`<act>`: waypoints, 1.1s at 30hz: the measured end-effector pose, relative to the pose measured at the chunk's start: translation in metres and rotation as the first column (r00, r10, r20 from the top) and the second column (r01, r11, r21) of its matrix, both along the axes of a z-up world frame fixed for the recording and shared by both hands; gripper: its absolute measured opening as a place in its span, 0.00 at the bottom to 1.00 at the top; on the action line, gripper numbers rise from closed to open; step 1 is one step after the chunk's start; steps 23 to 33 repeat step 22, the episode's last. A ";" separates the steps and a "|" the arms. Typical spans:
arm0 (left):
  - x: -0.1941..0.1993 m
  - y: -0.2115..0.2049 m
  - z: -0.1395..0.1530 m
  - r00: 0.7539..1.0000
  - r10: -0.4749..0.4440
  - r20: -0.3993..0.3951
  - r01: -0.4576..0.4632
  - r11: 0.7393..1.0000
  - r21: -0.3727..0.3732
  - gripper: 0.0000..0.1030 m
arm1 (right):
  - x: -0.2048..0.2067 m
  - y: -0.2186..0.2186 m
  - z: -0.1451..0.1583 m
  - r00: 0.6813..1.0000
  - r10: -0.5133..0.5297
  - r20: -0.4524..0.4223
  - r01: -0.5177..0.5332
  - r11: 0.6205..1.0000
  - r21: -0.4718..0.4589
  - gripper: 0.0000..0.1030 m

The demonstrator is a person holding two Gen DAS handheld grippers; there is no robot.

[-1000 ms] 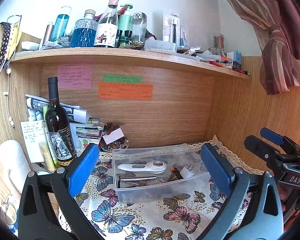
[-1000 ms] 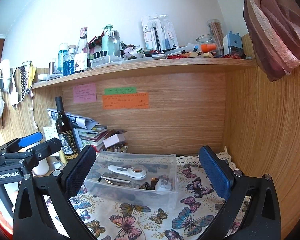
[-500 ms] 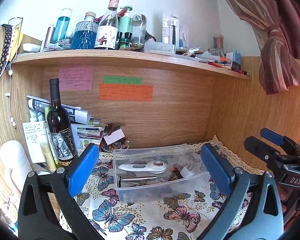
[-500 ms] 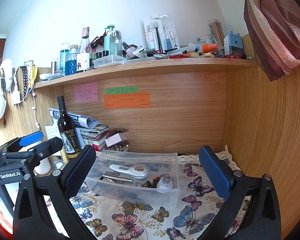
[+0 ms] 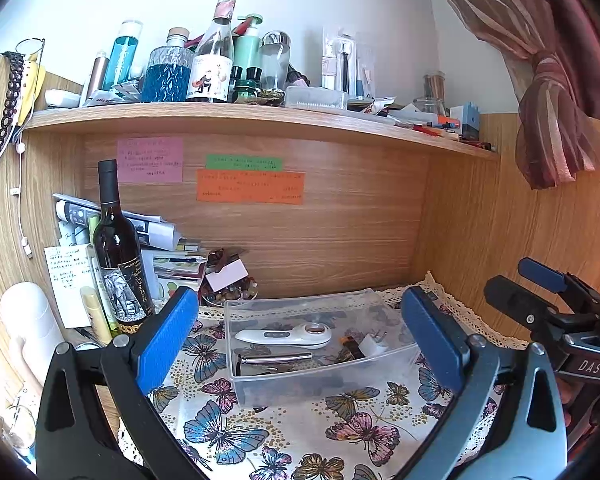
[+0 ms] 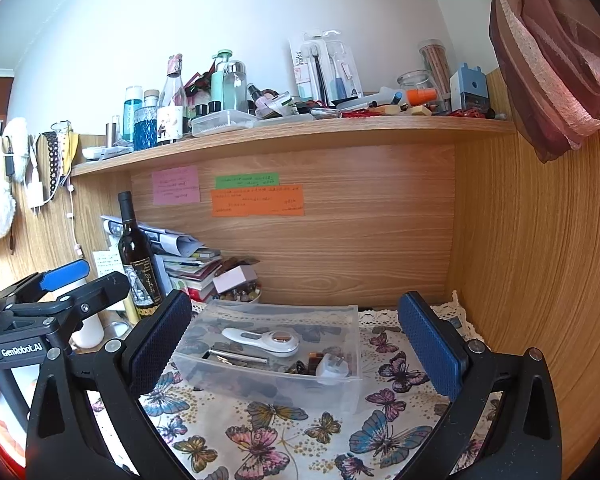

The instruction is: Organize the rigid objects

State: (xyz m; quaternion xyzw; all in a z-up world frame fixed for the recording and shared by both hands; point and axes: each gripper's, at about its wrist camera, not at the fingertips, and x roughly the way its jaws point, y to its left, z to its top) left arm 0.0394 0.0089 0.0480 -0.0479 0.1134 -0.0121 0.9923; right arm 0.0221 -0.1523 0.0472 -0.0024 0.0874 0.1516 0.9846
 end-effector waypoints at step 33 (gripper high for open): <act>0.000 -0.007 0.000 1.000 -0.009 0.005 0.009 1.000 0.008 1.00 | 0.005 0.003 -0.003 1.000 0.011 -0.009 -0.012 1.000 -0.013 1.00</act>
